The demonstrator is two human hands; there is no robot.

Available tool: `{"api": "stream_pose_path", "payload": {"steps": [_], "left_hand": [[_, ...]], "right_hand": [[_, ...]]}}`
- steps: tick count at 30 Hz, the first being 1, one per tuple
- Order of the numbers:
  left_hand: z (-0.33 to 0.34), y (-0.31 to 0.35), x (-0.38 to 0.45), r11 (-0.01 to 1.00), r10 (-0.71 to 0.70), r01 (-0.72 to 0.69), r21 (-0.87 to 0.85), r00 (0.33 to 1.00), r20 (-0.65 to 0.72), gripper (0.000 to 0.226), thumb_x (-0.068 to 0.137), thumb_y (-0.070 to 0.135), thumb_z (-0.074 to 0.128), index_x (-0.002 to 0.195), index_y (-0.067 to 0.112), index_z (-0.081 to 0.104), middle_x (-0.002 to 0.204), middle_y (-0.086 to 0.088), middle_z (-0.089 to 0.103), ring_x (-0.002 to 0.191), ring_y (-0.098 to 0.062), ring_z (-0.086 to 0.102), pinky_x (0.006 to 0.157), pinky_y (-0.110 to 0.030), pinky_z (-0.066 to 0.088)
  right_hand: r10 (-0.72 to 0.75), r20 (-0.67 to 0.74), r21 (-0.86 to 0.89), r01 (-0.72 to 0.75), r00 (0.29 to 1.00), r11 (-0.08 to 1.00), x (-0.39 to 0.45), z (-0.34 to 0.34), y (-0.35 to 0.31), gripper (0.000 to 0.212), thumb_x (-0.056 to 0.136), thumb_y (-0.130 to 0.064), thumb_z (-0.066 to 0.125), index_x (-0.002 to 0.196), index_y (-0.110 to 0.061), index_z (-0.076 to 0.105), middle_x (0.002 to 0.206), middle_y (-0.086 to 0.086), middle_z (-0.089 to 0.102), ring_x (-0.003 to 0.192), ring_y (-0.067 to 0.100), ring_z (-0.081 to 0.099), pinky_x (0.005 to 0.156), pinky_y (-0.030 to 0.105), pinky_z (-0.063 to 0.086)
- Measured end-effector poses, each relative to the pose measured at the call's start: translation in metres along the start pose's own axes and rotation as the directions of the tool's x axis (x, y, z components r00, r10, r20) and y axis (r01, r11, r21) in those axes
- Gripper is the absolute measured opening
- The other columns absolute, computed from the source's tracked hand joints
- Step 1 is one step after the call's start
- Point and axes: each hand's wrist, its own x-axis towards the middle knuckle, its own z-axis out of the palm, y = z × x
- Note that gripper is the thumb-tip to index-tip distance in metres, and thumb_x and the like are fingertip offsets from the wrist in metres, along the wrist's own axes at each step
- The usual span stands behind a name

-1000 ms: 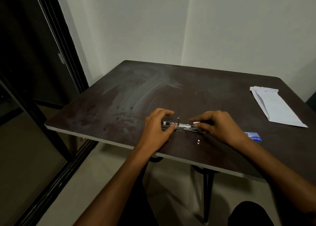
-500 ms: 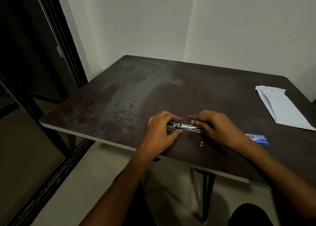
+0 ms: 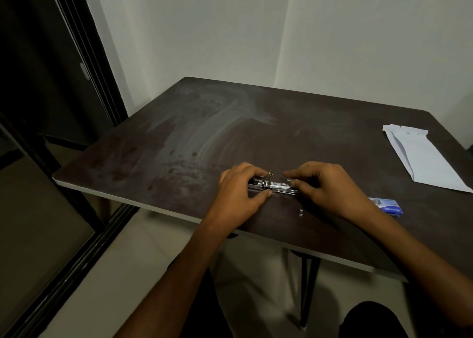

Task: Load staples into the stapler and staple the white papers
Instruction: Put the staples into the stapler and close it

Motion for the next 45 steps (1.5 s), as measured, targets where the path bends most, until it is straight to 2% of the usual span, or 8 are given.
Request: {"api": "stream_pose_path", "payload": {"steps": [8,12,15,18,23,37,41,45], "left_hand": [[0.000,0.001,0.000,1.000,0.000,0.000,0.002,1.000,0.003,0.030,0.075,0.032,0.075,0.103,0.025,0.064,0.102,0.010,0.062,0.097,-0.007,0.058,0.100,-0.041,0.041],[-0.001,0.001,0.000,1.000,-0.005,0.005,0.005,1.000,0.000,0.030,0.075,0.031,0.075,0.102,0.025,0.065,0.102,0.009,0.062,0.097,-0.008,0.058,0.100,-0.040,0.040],[-0.001,0.001,0.000,1.000,-0.003,0.003,0.012,1.000,-0.005,0.030,0.075,0.031,0.075,0.103,0.025,0.064,0.102,0.010,0.062,0.098,-0.008,0.057,0.100,-0.035,0.038],[-0.001,0.002,0.000,1.000,-0.005,0.005,0.017,1.000,-0.005,0.030,0.076,0.031,0.075,0.103,0.025,0.064,0.103,0.010,0.062,0.099,-0.007,0.057,0.099,-0.029,0.034],[-0.001,0.001,-0.001,0.999,-0.008,0.008,0.032,1.000,-0.002,0.030,0.077,0.031,0.074,0.104,0.025,0.064,0.105,0.011,0.061,0.101,-0.006,0.056,0.096,-0.024,0.029],[-0.001,0.001,0.000,0.999,-0.005,0.005,0.048,1.000,0.008,0.030,0.078,0.033,0.073,0.106,0.027,0.065,0.106,0.011,0.062,0.103,-0.008,0.056,0.097,-0.026,0.030],[0.000,-0.001,0.000,0.999,-0.004,0.003,0.052,1.000,0.006,0.030,0.078,0.033,0.073,0.106,0.026,0.065,0.106,0.011,0.062,0.103,-0.007,0.056,0.097,-0.025,0.030],[0.000,-0.001,0.000,0.998,-0.003,0.003,0.055,1.000,0.005,0.030,0.078,0.034,0.072,0.106,0.026,0.065,0.107,0.012,0.062,0.104,-0.007,0.055,0.098,-0.025,0.029]], "right_hand": [[0.079,-0.013,-0.007,-0.080,0.997,0.997,0.002,-0.004,-0.004,0.018,0.083,-0.015,0.069,0.100,-0.019,0.073,0.081,0.002,0.072,0.073,0.010,0.065,0.064,0.007,0.042],[-0.004,0.009,-0.072,0.005,1.000,0.997,0.006,-0.004,-0.006,0.014,0.081,-0.015,0.070,0.094,-0.015,0.074,0.089,0.003,0.068,0.072,0.015,0.064,0.069,0.023,0.051],[-0.022,0.051,-0.098,0.027,0.998,0.995,0.008,-0.005,-0.008,0.010,0.081,-0.016,0.071,0.090,-0.015,0.074,0.089,0.001,0.064,0.069,0.010,0.060,0.062,0.009,0.042],[-0.028,0.084,-0.126,0.039,0.996,0.991,0.008,-0.007,-0.010,0.010,0.083,-0.016,0.068,0.091,-0.013,0.073,0.088,0.001,0.066,0.074,0.014,0.062,0.062,0.015,0.042],[-0.013,0.116,-0.123,0.028,0.993,0.992,0.010,-0.006,-0.012,0.007,0.082,-0.013,0.065,0.086,-0.016,0.070,0.081,-0.004,0.064,0.068,0.008,0.059,0.060,0.004,0.039],[-0.033,0.208,-0.118,0.059,0.977,0.991,0.019,-0.009,-0.008,0.014,0.084,-0.007,0.064,0.092,-0.016,0.073,0.086,-0.001,0.075,0.076,0.008,0.067,0.067,0.014,0.046],[-0.051,0.208,-0.114,0.076,0.977,0.991,0.019,-0.009,-0.008,0.014,0.084,-0.008,0.064,0.092,-0.016,0.073,0.086,0.002,0.075,0.077,0.011,0.068,0.073,0.025,0.052],[-0.070,0.199,-0.121,0.095,0.978,0.988,0.018,-0.009,-0.006,0.013,0.085,-0.008,0.065,0.091,-0.016,0.073,0.088,0.000,0.074,0.076,0.010,0.066,0.067,0.018,0.047]]}}
